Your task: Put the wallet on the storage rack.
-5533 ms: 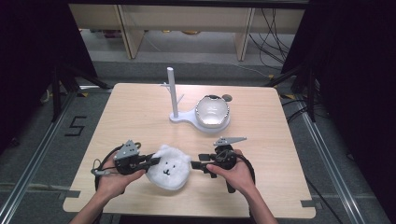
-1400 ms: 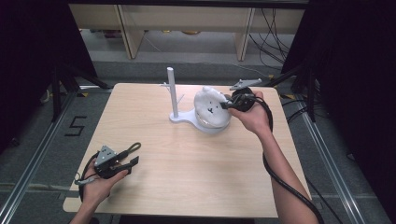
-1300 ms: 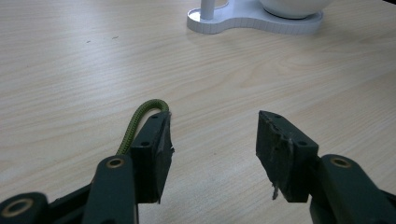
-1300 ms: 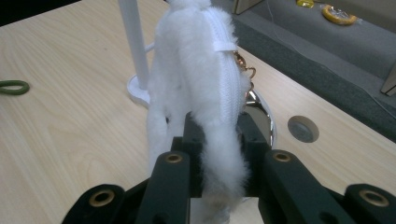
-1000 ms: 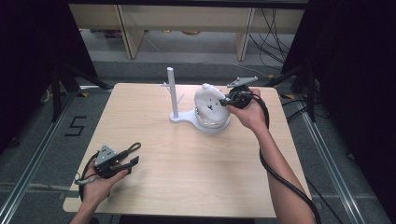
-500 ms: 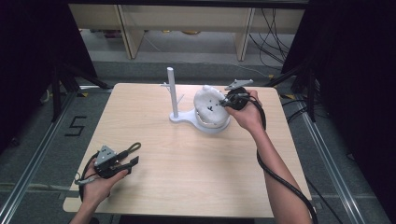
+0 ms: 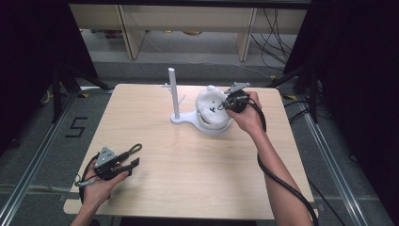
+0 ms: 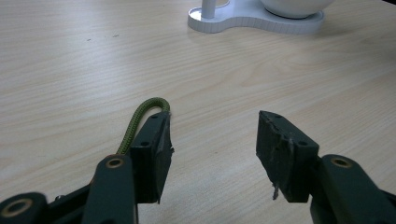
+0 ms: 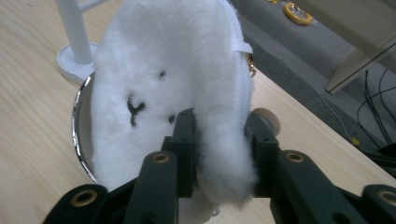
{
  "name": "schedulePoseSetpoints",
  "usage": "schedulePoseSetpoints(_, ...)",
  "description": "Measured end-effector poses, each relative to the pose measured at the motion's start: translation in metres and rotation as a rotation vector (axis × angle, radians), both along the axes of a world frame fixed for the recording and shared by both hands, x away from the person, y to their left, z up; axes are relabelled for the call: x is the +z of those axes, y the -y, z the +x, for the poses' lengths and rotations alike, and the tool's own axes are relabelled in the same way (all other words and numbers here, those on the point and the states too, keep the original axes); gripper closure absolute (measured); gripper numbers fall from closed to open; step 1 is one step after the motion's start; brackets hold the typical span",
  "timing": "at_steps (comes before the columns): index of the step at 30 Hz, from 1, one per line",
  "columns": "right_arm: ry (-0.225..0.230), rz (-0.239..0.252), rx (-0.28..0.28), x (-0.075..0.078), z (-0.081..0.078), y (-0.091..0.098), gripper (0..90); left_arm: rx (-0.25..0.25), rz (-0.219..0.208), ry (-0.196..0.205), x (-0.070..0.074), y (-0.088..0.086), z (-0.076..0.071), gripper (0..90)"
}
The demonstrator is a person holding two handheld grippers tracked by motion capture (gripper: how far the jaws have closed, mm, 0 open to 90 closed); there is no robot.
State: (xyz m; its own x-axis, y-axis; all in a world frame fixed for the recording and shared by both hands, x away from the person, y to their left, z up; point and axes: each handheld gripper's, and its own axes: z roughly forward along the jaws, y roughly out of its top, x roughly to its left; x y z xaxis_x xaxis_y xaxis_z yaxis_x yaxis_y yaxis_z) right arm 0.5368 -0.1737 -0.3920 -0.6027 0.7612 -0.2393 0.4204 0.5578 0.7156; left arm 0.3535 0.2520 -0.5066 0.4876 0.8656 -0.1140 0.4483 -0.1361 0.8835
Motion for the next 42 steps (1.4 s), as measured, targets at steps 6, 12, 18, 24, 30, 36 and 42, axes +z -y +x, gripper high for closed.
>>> schedulePoseSetpoints(6,0.007,-0.047,-0.015,-0.003,0.003,-0.001,56.3,0.001,-0.002,0.000,0.000,0.000,0.000,44.5)
schedulePoseSetpoints(12,0.007,-0.030,-0.039,-0.006,0.004,0.000,45.9,0.006,-0.005,0.001,0.000,-0.001,0.000,44.5)
schedulePoseSetpoints(18,0.022,-0.029,-0.048,-0.004,0.003,0.003,40.4,0.005,-0.005,0.000,0.000,0.000,0.000,44.4)
schedulePoseSetpoints(24,0.035,-0.010,-0.048,0.001,0.000,0.008,38.2,0.016,0.003,-0.004,0.001,-0.001,-0.001,44.3)
schedulePoseSetpoints(30,0.046,0.027,-0.070,0.008,-0.011,0.011,36.7,0.019,0.000,0.003,0.002,-0.001,0.000,43.5)
schedulePoseSetpoints(36,0.050,0.043,-0.085,0.006,-0.020,0.019,35.8,0.020,-0.002,0.004,0.004,-0.001,0.001,42.4)
schedulePoseSetpoints(42,0.037,0.054,-0.096,-0.002,-0.032,0.026,36.2,0.028,0.010,0.002,0.005,-0.001,0.002,41.2)
